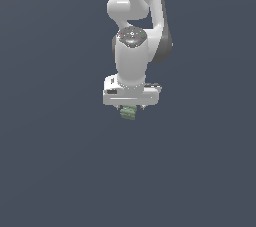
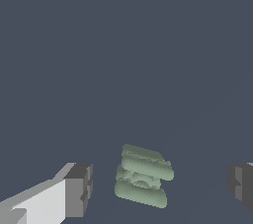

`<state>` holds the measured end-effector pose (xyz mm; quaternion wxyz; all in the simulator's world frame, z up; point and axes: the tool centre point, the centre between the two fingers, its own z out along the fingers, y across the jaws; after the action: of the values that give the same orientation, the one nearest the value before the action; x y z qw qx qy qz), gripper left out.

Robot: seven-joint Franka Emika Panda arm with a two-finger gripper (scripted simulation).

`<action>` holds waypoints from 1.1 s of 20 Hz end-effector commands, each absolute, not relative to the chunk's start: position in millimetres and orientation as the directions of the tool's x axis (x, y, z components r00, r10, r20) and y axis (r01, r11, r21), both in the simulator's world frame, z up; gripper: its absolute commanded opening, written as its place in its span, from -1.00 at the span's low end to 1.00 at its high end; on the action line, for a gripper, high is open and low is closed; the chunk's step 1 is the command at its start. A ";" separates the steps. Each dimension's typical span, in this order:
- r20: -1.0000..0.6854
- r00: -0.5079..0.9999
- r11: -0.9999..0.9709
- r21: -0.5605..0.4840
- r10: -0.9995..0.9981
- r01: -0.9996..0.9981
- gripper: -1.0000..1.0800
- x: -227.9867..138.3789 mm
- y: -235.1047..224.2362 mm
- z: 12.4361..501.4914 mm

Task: Pick up the object and move it to a goal position.

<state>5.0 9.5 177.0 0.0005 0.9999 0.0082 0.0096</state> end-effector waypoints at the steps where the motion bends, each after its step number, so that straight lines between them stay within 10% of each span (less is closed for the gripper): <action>1: 0.019 1.000 -1.000 0.001 0.016 0.016 0.92 5.0 9.5 177.0; 22: 0.024 0.998 -0.998 0.032 0.054 0.053 0.92 6.4 -17.8 183.2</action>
<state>7.3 -17.8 184.6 0.0158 0.9996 0.0184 0.0127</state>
